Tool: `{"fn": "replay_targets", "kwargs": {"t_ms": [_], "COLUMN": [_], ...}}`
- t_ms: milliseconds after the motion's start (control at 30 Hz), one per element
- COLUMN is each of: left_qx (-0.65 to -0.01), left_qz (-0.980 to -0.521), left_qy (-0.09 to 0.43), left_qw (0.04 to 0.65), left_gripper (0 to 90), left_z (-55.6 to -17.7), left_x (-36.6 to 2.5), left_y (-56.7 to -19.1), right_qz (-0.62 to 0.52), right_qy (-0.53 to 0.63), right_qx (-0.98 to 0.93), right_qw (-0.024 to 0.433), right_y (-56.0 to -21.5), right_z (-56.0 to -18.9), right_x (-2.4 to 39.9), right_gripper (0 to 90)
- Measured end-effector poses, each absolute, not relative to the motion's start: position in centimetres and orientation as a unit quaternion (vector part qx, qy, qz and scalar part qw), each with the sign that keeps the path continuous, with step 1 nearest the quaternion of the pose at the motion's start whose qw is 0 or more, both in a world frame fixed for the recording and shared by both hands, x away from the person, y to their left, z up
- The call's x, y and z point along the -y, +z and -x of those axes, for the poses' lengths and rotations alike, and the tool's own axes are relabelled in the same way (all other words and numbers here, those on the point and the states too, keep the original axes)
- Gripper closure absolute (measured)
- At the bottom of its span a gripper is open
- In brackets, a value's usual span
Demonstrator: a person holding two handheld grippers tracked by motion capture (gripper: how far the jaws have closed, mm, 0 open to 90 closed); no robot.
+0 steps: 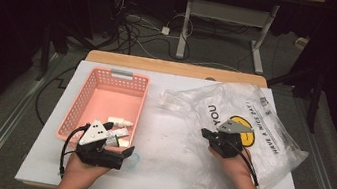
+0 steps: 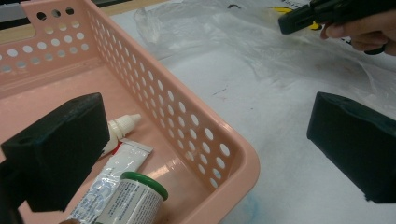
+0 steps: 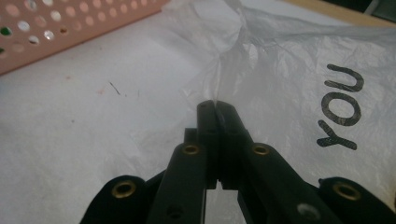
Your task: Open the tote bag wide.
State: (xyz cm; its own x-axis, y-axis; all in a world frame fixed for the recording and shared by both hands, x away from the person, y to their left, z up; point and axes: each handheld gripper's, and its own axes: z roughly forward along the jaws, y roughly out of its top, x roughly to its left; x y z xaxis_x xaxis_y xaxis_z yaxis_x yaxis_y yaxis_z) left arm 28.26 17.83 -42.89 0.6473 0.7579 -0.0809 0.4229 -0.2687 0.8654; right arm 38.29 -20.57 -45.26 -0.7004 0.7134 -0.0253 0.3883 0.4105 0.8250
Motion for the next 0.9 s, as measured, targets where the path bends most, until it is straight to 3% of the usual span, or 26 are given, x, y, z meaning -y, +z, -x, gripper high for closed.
{"fn": "replay_targets", "kwargs": {"t_ms": [900], "left_qx": [-0.402], "left_qz": [-0.758], "left_qy": [0.178], "left_qw": [0.482], "left_gripper": [0.0], "left_z": [-28.3], "left_x": [-19.8], "left_y": [-43.0], "right_qz": [-0.314], "right_qy": [0.550], "right_qx": [-0.726], "right_qw": [0.269], "right_y": [-37.5], "right_z": [-36.1], "right_x": [24.0], "right_gripper": [90.0]}}
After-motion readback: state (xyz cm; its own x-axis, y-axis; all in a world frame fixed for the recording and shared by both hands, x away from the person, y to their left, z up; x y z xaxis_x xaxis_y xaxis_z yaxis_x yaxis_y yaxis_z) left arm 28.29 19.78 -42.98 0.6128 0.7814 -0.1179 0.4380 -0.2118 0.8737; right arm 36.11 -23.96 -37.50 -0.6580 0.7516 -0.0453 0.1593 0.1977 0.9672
